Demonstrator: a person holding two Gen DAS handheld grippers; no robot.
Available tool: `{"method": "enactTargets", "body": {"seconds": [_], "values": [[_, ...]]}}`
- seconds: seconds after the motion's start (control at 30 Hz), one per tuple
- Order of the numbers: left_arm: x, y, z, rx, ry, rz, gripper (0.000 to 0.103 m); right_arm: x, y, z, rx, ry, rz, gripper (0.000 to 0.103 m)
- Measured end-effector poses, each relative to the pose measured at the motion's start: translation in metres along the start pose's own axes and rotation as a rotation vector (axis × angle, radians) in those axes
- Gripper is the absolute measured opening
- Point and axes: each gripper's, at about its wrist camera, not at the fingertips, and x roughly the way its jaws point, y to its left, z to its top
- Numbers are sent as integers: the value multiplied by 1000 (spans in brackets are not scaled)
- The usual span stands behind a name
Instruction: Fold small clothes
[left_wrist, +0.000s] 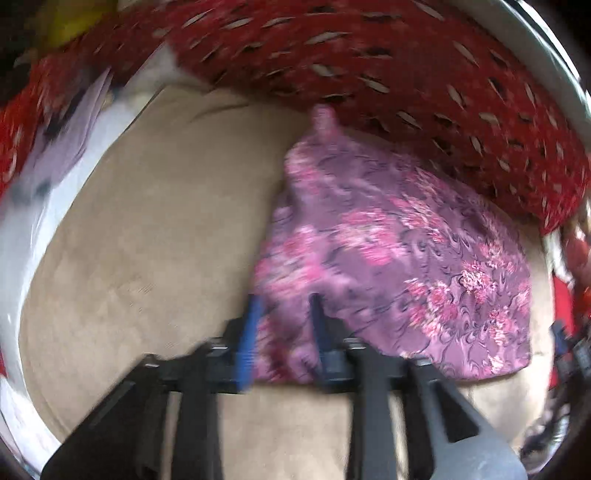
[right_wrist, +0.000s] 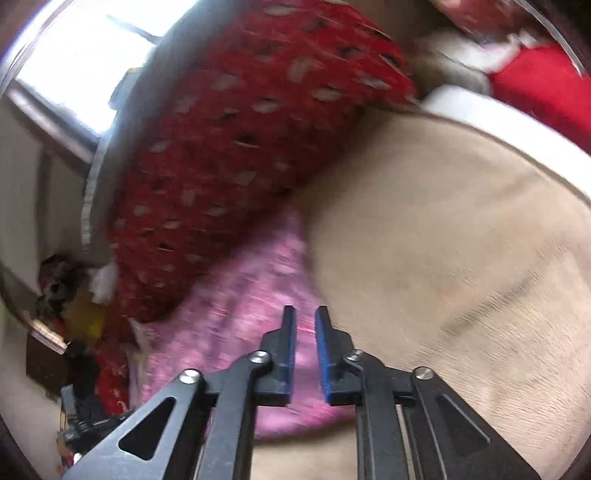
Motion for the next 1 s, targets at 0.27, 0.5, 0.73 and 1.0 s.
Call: {"method": "enactTargets", "body": {"seconds": [0.27, 0.5, 0.73, 1.0], "values": [[59, -23, -8, 9, 67, 95, 47, 90, 48, -49, -310, 240, -144, 45], [55, -15, -9, 26, 43, 93, 48, 100, 81, -82, -551, 188, -210, 90], [56, -28, -16, 29, 33, 93, 48, 111, 92, -95, -651, 211, -320, 103], [28, -7, 12, -26, 18, -67, 48, 88, 87, -48, -480, 131, -221, 100]]}}
